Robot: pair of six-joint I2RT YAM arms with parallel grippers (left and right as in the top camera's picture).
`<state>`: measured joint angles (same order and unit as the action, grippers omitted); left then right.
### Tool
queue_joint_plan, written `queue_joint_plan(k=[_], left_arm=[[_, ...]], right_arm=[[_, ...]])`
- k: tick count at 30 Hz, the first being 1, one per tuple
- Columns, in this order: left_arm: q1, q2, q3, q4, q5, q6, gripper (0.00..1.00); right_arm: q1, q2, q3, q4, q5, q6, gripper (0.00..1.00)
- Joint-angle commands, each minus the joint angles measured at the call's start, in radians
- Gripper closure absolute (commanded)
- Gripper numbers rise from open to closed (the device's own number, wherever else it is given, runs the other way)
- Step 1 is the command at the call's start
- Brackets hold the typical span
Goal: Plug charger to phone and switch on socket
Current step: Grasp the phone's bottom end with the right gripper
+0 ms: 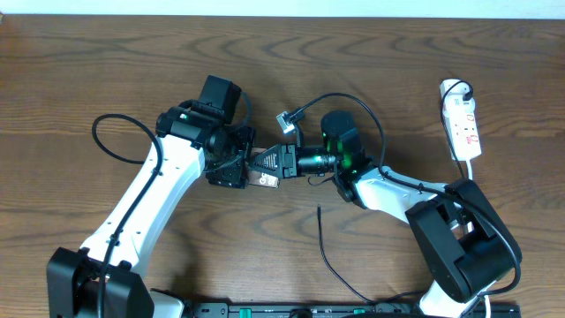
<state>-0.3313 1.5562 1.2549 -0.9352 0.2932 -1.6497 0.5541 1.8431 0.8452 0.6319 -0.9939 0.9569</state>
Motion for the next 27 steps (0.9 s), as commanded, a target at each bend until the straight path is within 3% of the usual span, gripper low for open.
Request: queue_joint_plan(k=[1,13,22,27], left_arm=[[-0.002,0.006,0.007,-0.001,0.009,-0.009,0.92],[-0.002,0.006,0.007,-0.001,0.009,-0.009,0.93],[-0.024,0.006,0.007,0.011,0.001,-0.009,0.93],[-0.024,0.006,0.007,0.010,-0.014,-0.009,0.93]], right_arm=[[0.005,0.003,0.016,0.001,0.002,-0.012,0.66],[0.005,0.003,0.016,0.001,0.002,-0.012,0.62],[0.005,0.003,0.016,0.000,0.001,-0.012,0.77],[0.005,0.003,0.016,0.000,0.000,-0.007,0.79]])
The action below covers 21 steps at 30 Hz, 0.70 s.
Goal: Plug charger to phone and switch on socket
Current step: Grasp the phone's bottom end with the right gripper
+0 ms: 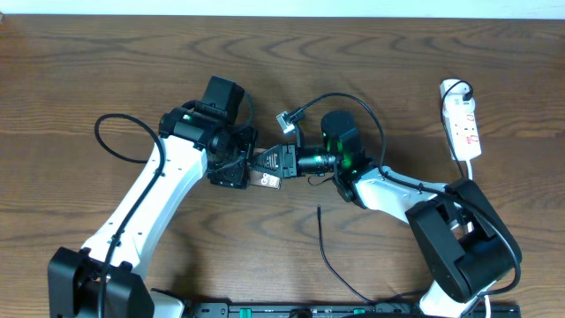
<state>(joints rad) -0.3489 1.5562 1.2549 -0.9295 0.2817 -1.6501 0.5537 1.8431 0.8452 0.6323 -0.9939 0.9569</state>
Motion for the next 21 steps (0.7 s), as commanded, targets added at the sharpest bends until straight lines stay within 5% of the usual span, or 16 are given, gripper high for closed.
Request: queue_joint_plan(k=[1,9,14,16,19,21], left_arm=[[-0.006,0.006,0.007,0.005,-0.003,-0.009,0.92],[-0.006,0.006,0.007,0.005,-0.003,-0.009,0.93],[-0.006,0.006,0.007,0.004,-0.007,-0.008,0.91],[-0.006,0.006,0.008,0.004,-0.007,-0.008,0.70],[-0.006,0.006,0.007,0.004,-0.007,-0.008,0.14],[-0.006,0.006,0.007,0.004,-0.007,-0.008,0.11]], right_arm=[[0.006,0.003,0.016,0.000,0.000,-0.007,0.81],[0.006,0.003,0.016,0.000,0.000,-0.007,0.99],[0.006,0.003,0.016,0.000,0.000,0.000,0.99],[0.006,0.003,0.016,0.000,0.000,0.000,0.99],[0.005,0.003,0.016,0.000,0.000,0.000,0.99],[0.005,0.003,0.016,0.000,0.000,0.000,0.99]])
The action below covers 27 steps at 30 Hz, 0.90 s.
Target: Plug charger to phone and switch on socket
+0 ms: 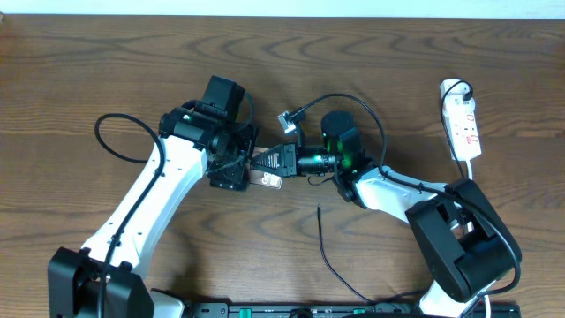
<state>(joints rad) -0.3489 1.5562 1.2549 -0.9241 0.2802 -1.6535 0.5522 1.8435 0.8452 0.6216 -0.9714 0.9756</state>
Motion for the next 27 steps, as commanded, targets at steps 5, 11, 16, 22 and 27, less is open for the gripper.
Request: queue_joint_plan(k=[5,11,16,22,27], left_arm=[[-0.006,0.006,0.008,-0.002,0.010,-0.004,0.10],[-0.006,0.005,0.008,-0.002,0.079,0.021,0.10],[-0.003,0.002,0.008,0.000,0.119,0.101,0.10],[0.040,-0.017,0.008,0.076,0.254,0.320,0.10],[0.065,-0.033,0.008,0.112,0.259,0.558,0.10]], right_arm=[[0.001,0.003,0.016,0.011,-0.026,-0.019,0.99],[-0.035,0.003,0.016,0.008,-0.033,-0.047,0.99],[-0.083,0.003,0.016,-0.085,-0.030,-0.099,0.99],[-0.158,0.003,0.016,-0.199,-0.042,-0.129,0.99],[-0.213,0.002,0.016,-0.184,-0.060,-0.138,0.99]])
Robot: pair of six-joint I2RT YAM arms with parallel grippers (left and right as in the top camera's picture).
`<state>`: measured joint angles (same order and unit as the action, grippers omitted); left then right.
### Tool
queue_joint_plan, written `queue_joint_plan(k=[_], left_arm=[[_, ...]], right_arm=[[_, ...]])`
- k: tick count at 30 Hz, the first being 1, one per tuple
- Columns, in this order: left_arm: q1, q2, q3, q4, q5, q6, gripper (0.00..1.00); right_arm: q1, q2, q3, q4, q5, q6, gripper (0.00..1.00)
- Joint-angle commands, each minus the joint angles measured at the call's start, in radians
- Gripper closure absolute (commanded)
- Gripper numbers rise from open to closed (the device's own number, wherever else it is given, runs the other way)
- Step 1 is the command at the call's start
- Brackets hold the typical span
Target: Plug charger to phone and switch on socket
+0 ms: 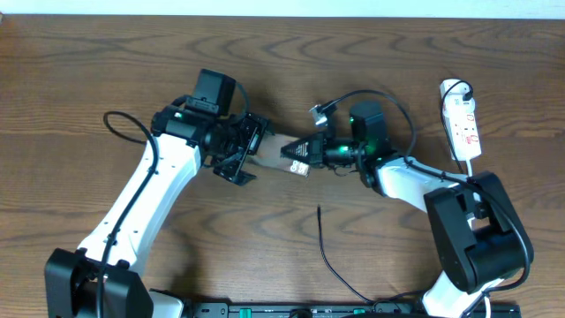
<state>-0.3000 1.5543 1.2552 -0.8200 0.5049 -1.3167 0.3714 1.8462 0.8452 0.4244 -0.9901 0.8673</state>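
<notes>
A flat brownish-dark slab, apparently the phone [275, 145], is held above the table between the two arms. My left gripper [245, 150] stands at its left end with its jaws spread around it. My right gripper [298, 161] meets the phone's right end; its fingertips are close together on a small dark piece with white marks, and what that piece is does not show. A thin black cable [323, 238] lies on the table with a free end below the grippers. The white socket strip [463, 122] lies at the far right.
The right arm's base [472, 238] stands at the lower right, just below the socket strip. The left arm [146, 208] runs diagonally across the lower left. A black cable loop [110, 124] hangs off the left arm.
Both grippers have moved up and to the right. The left wrist has turned, so its jaws now stand spread across the phone. The right gripper has drawn back to the right.
At the three earlier moments the grippers stayed pressed together near the table's middle, with a small silvery piece showing below them and almost no movement. Now they sit higher and farther right, with the phone showing between them.
</notes>
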Motion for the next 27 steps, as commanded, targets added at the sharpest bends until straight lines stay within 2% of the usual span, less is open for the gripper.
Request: queue_joint_plan(k=[1,5,11,14,19,24,27], left_arm=[[0.021,-0.033,0.007,0.019,0.036,0.280,0.10],[0.029,-0.034,0.007,0.084,0.093,0.490,0.10],[0.029,-0.034,0.007,0.175,0.103,0.700,0.09],[0.031,-0.034,0.007,0.261,0.086,0.700,0.11],[0.032,-0.034,-0.014,0.443,0.088,0.668,0.12],[0.032,-0.034,-0.085,0.552,0.090,0.562,0.12],[0.032,-0.034,-0.152,0.642,0.094,0.469,0.13]], right_arm=[[-0.043,0.000,0.016,0.013,-0.041,-0.020,0.99],[-0.086,0.000,0.016,0.013,-0.040,0.115,0.99],[-0.134,0.000,0.016,0.015,-0.040,0.479,0.99],[-0.138,0.000,0.016,0.076,-0.040,0.607,0.99],[-0.138,0.000,0.016,0.309,-0.025,0.749,0.99],[-0.138,0.000,0.016,0.449,0.013,0.797,0.99],[-0.140,0.000,0.016,0.456,0.023,0.792,0.99]])
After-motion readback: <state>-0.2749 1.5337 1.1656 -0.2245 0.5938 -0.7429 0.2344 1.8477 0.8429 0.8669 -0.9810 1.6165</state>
